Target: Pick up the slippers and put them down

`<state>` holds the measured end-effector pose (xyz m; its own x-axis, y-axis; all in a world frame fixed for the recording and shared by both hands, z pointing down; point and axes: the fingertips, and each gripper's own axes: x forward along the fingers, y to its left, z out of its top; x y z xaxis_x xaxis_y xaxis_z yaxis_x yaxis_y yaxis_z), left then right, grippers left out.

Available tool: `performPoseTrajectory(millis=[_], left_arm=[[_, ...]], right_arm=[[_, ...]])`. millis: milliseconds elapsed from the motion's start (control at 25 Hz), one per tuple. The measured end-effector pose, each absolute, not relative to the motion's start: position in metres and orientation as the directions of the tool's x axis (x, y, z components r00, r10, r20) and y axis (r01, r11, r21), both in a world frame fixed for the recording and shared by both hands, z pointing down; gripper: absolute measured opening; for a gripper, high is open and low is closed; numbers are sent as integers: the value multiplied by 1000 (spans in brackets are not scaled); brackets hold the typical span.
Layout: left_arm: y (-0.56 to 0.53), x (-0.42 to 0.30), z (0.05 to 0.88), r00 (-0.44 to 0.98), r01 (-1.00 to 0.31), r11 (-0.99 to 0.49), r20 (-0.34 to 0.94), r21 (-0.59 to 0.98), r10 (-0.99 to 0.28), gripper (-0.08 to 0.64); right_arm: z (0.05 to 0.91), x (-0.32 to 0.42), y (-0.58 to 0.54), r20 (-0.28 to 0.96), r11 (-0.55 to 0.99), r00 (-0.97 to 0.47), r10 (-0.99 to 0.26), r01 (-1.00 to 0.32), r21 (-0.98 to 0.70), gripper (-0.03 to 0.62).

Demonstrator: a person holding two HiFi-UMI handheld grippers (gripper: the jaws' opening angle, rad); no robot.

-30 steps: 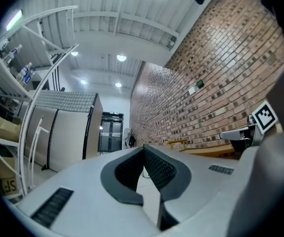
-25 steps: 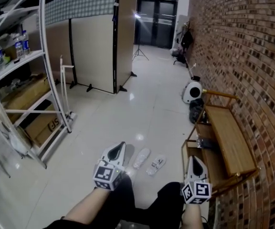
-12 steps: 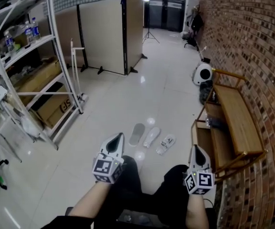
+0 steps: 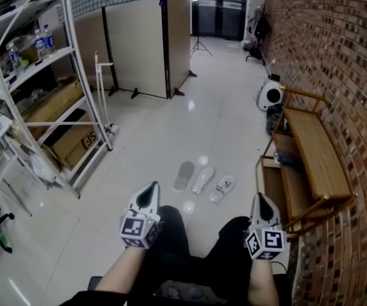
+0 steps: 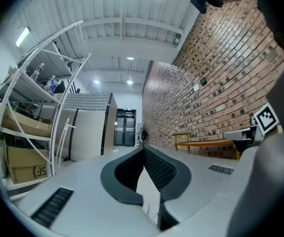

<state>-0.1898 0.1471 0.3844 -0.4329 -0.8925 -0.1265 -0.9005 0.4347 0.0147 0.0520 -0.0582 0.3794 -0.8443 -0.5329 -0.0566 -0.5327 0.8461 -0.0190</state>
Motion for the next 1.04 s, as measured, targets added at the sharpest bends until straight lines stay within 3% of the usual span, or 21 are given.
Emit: performPoseTrajectory(millis=[440, 1040], left_arm=[[138, -178, 387, -388, -916, 397, -130, -56, -912, 9], [143, -174, 388, -397, -916, 400, -117, -10, -911, 9]], right_arm=[[390, 49, -61, -46, 846, -845, -533, -532, -30, 8], [393, 52, -66, -43, 839, -838, -544, -541, -61, 8]])
